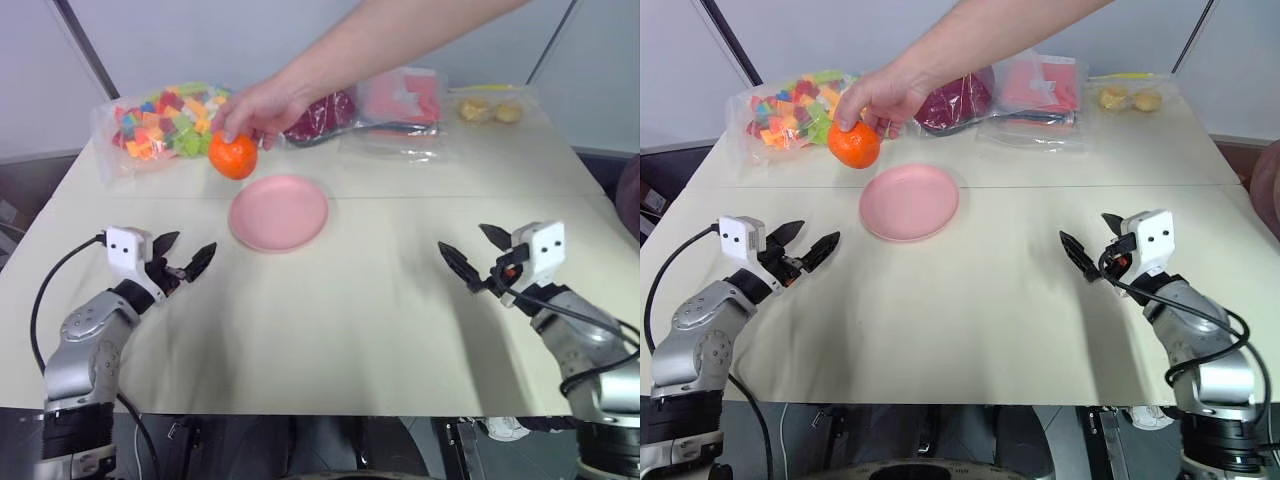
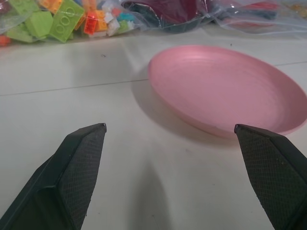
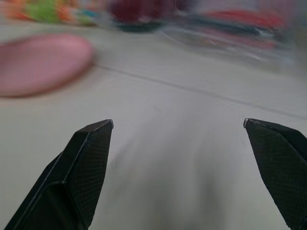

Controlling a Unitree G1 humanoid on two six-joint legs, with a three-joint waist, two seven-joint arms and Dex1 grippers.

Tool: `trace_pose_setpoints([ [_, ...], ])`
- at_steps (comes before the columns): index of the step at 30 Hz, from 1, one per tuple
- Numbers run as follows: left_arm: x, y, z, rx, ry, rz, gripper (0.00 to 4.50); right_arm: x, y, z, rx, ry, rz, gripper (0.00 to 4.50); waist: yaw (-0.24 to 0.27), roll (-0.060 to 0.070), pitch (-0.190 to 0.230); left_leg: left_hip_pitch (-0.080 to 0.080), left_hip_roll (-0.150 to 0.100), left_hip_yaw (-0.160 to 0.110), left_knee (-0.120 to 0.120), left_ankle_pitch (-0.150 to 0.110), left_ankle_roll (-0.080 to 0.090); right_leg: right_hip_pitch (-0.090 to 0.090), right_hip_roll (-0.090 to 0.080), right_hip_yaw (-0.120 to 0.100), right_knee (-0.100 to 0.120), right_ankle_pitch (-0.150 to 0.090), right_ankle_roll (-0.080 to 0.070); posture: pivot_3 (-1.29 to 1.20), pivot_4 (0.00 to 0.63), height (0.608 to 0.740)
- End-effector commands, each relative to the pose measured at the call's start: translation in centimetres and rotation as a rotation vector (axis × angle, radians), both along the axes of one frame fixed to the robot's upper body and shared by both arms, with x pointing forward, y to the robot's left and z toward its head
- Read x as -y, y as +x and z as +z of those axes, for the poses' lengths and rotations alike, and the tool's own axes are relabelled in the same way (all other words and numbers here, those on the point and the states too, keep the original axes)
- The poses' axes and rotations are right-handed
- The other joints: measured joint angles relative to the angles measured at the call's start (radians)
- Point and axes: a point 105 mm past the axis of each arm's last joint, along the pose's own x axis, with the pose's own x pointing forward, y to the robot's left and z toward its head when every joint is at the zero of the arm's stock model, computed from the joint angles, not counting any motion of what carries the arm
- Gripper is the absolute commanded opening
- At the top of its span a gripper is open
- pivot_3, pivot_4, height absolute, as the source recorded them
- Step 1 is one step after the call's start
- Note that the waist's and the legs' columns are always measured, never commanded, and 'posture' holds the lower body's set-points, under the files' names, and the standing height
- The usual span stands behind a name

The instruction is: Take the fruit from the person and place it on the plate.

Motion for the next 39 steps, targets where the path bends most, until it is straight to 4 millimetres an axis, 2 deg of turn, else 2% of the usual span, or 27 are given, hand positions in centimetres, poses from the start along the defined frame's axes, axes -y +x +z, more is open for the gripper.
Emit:
trace_pose_setpoints([
  [1,-0.2,-0.2,1.0,0.032,0.024,-0.006,4.50,-3.5,-2.5,3.5,0.005,0.003,0.242,4.47,0.000,0.000,0.000,0.000,0.000,0.000,0.000,0.000,0.000,0.001,0.000,0.000,0.000,0.000,0.000,0.00,0.150,0.740],
  [3,-0.2,-0.2,1.0,0.030,0.025,-0.006,4.50,-4.8,-3.5,4.5,-0.018,-0.014,0.327,4.47,0.002,0.000,0.000,0.000,0.000,-0.001,0.000,0.000,0.001,0.001,0.000,-0.001,-0.001,0.000,0.000,0.00,0.150,0.740],
  [6,-0.2,-0.2,1.0,0.027,0.028,-0.005,4.50,-6.0,-3.8,5.6,-0.008,-0.052,0.378,4.47,0.002,0.000,0.000,0.000,0.000,-0.001,0.000,0.000,0.001,0.001,0.000,-0.001,-0.001,0.000,0.000,0.00,0.150,0.740],
  [9,-0.1,-0.3,3.0,0.069,-0.005,-0.031,4.50,-6.4,-3.3,6.1,0.008,-0.071,0.367,4.47,0.002,-0.001,0.001,0.000,0.000,-0.001,0.000,0.000,0.001,0.002,0.000,-0.001,-0.001,0.000,0.000,0.00,0.150,0.740],
  [12,0.6,-0.6,6.2,0.127,-0.076,-0.104,4.50,-5.7,-2.6,5.0,-0.014,-0.108,0.329,4.47,0.005,-0.003,0.001,0.000,0.000,-0.002,0.000,0.000,0.001,0.001,-0.001,-0.002,-0.001,0.000,0.000,0.00,0.150,0.740],
  [14,0.8,-0.8,7.2,0.148,-0.100,-0.120,4.50,-5.5,-2.4,4.6,-0.020,-0.122,0.319,4.47,0.004,-0.003,0.001,-0.001,0.000,-0.002,0.001,0.000,0.001,0.002,-0.001,-0.002,-0.002,0.000,0.000,0.00,0.150,0.740],
  [18,1.0,-0.3,9.2,0.275,0.165,-0.085,4.50,-5.6,-1.8,4.5,-0.007,-0.116,0.310,4.47,0.000,-0.003,0.001,0.000,0.000,-0.001,0.000,0.000,0.001,0.001,0.000,-0.001,-0.001,0.000,0.000,0.00,0.150,0.740],
  [21,1.5,0.0,10.7,0.340,0.235,-0.110,4.50,-5.7,-1.6,4.4,-0.002,-0.116,0.309,4.47,0.002,-0.003,0.002,0.000,0.000,-0.001,0.000,0.000,0.001,0.001,0.000,-0.002,-0.001,0.000,0.000,0.00,0.150,0.740],
  [24,1.5,0.7,11.1,0.341,0.182,-0.119,4.50,-5.7,-1.2,4.3,0.005,-0.116,0.303,4.47,0.002,-0.003,0.002,0.000,0.000,0.000,0.000,-0.001,0.001,0.001,-0.001,-0.001,-0.002,0.000,0.000,0.00,0.150,0.740],
  [32,2.8,3.2,10.0,0.324,0.107,-0.163,4.50,-6.0,-1.3,3.9,0.012,-0.116,0.292,4.47,0.003,-0.003,0.002,0.000,0.000,-0.001,0.000,-0.001,0.001,0.001,0.000,-0.002,-0.002,0.000,0.000,0.00,0.150,0.740],
  [39,4.4,4.5,10.8,0.368,0.072,-0.198,4.50,-5.9,-1.7,3.6,0.011,-0.109,0.266,4.47,0.002,-0.004,0.002,0.000,0.000,-0.001,0.000,0.000,0.001,0.001,0.000,-0.002,-0.002,0.000,0.000,0.00,0.150,0.740],
])
